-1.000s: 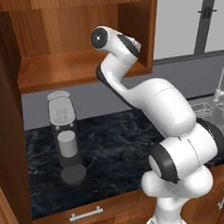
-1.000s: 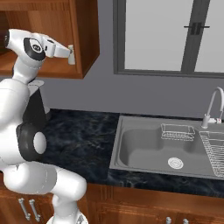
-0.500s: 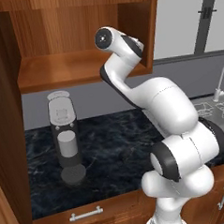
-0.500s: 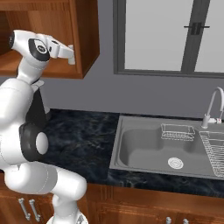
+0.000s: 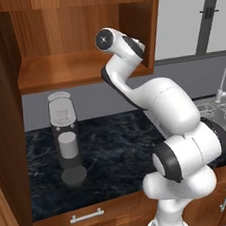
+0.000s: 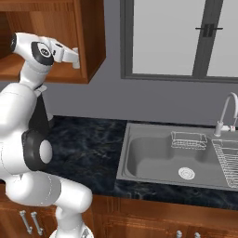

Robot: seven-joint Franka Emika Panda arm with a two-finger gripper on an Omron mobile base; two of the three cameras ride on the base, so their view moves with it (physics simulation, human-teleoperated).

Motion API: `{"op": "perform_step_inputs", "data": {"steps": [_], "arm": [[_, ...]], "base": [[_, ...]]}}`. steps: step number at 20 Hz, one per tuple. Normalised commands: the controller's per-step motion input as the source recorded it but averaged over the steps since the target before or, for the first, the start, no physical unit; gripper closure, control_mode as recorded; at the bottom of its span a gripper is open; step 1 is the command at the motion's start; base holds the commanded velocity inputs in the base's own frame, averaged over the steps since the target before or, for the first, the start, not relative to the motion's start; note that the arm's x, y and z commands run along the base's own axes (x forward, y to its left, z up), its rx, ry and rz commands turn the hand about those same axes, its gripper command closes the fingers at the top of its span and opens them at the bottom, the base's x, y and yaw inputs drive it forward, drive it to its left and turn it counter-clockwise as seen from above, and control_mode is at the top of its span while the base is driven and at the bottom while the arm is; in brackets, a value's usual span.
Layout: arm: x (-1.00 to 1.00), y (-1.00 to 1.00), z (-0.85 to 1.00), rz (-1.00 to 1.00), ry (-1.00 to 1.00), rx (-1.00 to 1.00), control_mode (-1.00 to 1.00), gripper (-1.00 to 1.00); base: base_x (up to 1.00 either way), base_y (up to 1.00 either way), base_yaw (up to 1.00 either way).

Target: Collect the turmeric, ketchup, and shaker from the cabinet and place them next to the stove.

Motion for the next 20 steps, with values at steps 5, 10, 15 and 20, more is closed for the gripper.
{"op": "perform_step_inputs", "data": {"steps": [5, 10, 15, 20], "arm": [[0.11, 0.00, -0.15, 0.00, 0.00, 0.00, -1.00, -1.00], [0.14, -0.01, -0.13, 0.00, 0.00, 0.00, -1.00, -1.00], [0.14, -0.01, -0.11, 0.00, 0.00, 0.00, -1.00, -1.00], [0.15, 0.00, -0.07, 0.00, 0.00, 0.00, -1.00, 1.00]], "base": [[0.00, 0.00, 0.00], [0.00, 0.00, 0.00], [0.00, 0.00, 0.00], [0.00, 0.00, 0.00]]}}
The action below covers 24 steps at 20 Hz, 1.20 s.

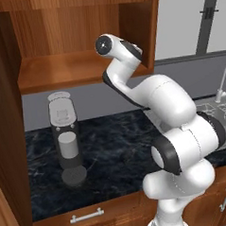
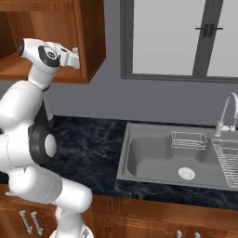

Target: Collect the turmeric, ketchup, and shaker from the cabinet and place them next to the stove.

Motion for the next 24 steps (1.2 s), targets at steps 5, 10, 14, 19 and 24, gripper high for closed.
{"op": "perform_step_inputs", "data": {"steps": [5, 10, 14, 19, 24], "arm": [[0.14, -0.04, -0.03, 0.00, 0.00, 0.00, -1.00, 1.00], [0.08, -0.03, -0.04, 0.00, 0.00, 0.00, -1.00, 1.00], [0.04, 0.00, -0.01, 0.00, 0.00, 0.00, -1.00, 1.00], [0.01, 0.00, 0.00, 0.00, 0.00, 0.00, -1.00, 1.00], [0.00, 0.00, -0.01, 0.00, 0.00, 0.00, -1.00, 1.00]], "base": [[0.00, 0.00, 0.00], [0.00, 0.00, 0.00], [0.00, 0.00, 0.00], [0.00, 0.00, 0.00], [0.00, 0.00, 0.00]]}}
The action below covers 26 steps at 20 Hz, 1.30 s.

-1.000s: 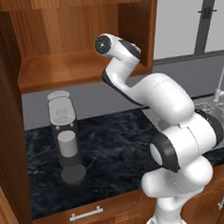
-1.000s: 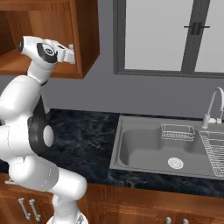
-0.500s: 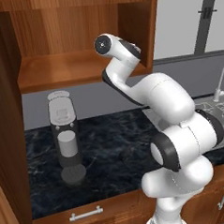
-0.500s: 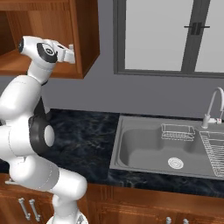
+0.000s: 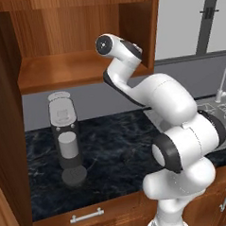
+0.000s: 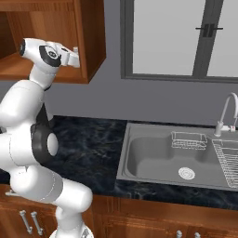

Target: Collect the turmeric, ketchup, and shaker from the cabinet and place them next to the stove.

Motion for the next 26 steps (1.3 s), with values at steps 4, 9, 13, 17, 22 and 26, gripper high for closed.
{"op": "perform_step_inputs", "data": {"steps": [4, 9, 13, 17, 22, 26], "arm": [[-0.01, 0.00, -0.06, 0.00, 0.00, 0.00, -1.00, 1.00], [-0.56, 0.00, -0.15, 0.00, -0.09, 0.00, -1.00, 1.00], [-0.84, 0.12, -0.16, 0.00, -0.11, -0.01, -1.00, 1.00], [-0.86, 0.22, -0.01, 0.00, -0.03, 0.00, -1.00, 1.00], [-0.82, 0.08, 0.09, 0.00, 0.00, 0.00, -1.00, 1.00], [-0.86, 0.00, 0.03, 0.00, 0.00, 0.00, -1.00, 1.00]], "base": [[0.00, 0.00, 0.00], [0.00, 0.00, 0.00], [0.00, 0.00, 0.00], [0.00, 0.00, 0.00], [0.00, 0.00, 0.00], [0.00, 0.00, 0.00]]}}
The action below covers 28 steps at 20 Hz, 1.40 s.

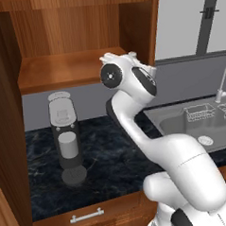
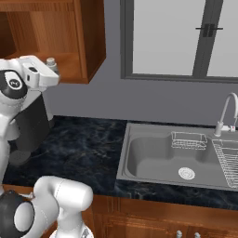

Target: Collect the turmeric, ketchup, and shaker from the cabinet and place them next to the stove.

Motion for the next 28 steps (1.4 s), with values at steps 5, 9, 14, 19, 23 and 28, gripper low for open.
{"op": "perform_step_inputs", "data": {"steps": [5, 9, 14, 19, 23, 28], "arm": [[-0.90, 0.00, 0.00, 0.00, 0.00, 0.00, -1.00, 1.00], [-0.94, -0.01, 0.00, -0.02, 0.00, 0.00, -1.00, 1.00], [-0.96, -0.05, -0.01, -0.05, 0.00, 0.00, -1.00, 1.00], [-0.93, -0.07, -0.09, -0.07, 0.00, 0.00, -1.00, 1.00], [-0.84, -0.20, -0.10, -0.15, -0.02, 0.00, -1.00, 1.00], [-0.55, -0.16, -0.08, -0.14, -0.02, 0.00, 1.00, 1.00]], "base": [[0.00, 0.00, 0.00], [0.00, 0.00, 0.00], [0.00, 0.00, 0.00], [0.00, 0.00, 0.00], [0.00, 0.00, 0.00], [0.00, 0.00, 0.00]]}}
